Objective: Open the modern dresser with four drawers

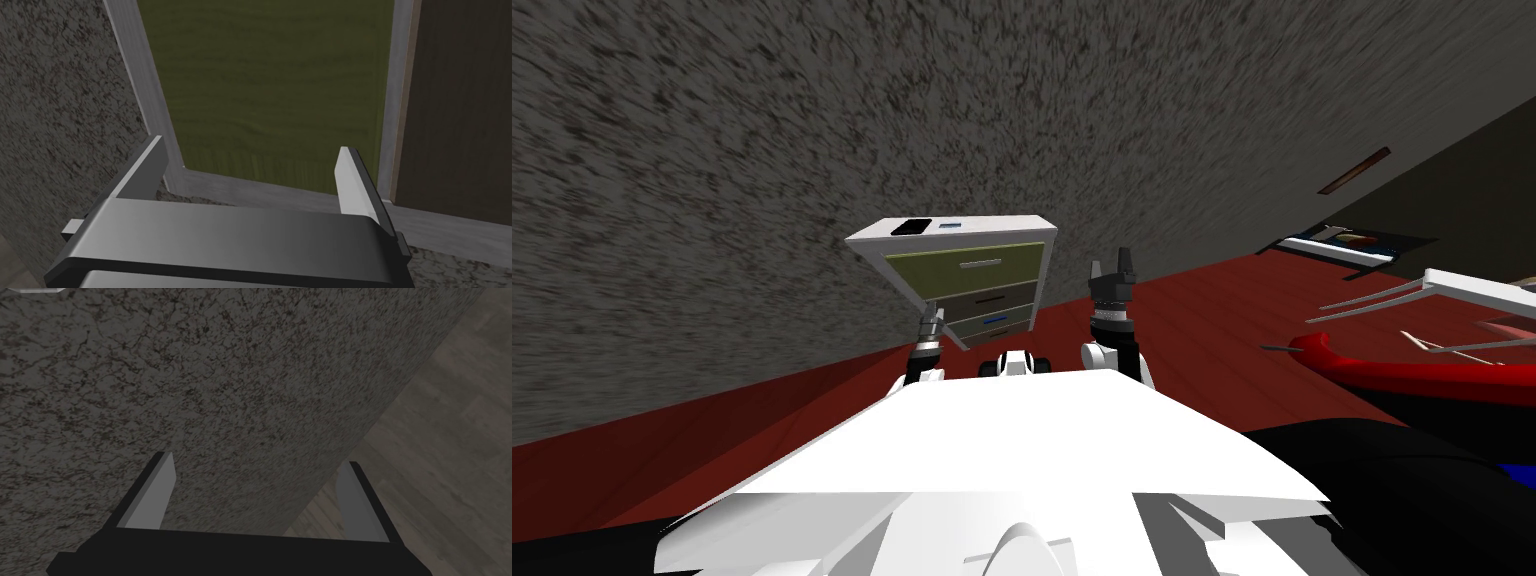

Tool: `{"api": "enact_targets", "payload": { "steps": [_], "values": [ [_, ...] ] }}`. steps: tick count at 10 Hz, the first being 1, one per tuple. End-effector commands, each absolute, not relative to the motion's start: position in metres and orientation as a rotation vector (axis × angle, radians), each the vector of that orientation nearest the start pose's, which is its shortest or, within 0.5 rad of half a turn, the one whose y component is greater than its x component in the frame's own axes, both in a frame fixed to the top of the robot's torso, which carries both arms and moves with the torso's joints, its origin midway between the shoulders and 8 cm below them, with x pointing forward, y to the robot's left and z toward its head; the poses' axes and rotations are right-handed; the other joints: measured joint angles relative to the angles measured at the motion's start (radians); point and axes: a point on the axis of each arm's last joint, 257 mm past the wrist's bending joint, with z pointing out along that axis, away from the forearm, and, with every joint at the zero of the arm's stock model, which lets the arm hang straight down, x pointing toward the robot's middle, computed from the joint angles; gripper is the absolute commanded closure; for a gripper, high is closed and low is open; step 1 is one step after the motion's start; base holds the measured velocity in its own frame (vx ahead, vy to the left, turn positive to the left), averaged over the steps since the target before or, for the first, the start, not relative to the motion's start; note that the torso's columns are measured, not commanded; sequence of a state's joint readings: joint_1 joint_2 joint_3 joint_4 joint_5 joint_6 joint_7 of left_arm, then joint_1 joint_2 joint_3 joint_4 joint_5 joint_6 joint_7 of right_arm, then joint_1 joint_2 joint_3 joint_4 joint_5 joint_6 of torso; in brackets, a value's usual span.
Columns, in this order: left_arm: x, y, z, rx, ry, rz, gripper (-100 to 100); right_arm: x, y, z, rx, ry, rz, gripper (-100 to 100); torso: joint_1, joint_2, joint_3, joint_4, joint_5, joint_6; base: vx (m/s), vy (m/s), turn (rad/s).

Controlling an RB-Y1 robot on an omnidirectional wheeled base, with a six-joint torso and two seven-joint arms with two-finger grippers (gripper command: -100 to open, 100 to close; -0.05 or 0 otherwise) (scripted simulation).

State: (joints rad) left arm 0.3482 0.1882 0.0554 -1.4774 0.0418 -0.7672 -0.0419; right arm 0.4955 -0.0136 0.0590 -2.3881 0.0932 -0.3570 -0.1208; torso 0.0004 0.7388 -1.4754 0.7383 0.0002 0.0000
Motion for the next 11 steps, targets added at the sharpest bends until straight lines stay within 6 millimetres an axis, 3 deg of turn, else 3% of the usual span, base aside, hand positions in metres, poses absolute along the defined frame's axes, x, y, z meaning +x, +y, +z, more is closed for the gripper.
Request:
{"api": "enact_targets", "payload": {
  "steps": [1, 3, 11],
  "values": [
    [0.393, 0.345, -0.246, -0.873, 1.008, -1.093, -100, 0.349, -0.249, 0.045, 0.675, 0.665, 1.401, 0, -0.002, -0.002, -0.001, -0.001, 0.0, 0.0, 0.068, -0.046, 0.011],
    [0.391, 0.348, -0.257, -0.893, 1.015, -1.084, -100, 0.349, -0.249, 0.045, 0.675, 0.665, 1.401, 0, -0.001, -0.002, -0.001, 0.0, 0.0, 0.0, 0.073, -0.051, 0.011],
    [0.377, 0.354, -0.335, -1.07, 1.035, -1.043, -100, 0.349, -0.249, 0.045, 0.675, 0.665, 1.401, 0, -0.001, -0.001, -0.001, 0.0, 0.0, 0.0, 0.088, -0.063, 0.02]
  ]
}}
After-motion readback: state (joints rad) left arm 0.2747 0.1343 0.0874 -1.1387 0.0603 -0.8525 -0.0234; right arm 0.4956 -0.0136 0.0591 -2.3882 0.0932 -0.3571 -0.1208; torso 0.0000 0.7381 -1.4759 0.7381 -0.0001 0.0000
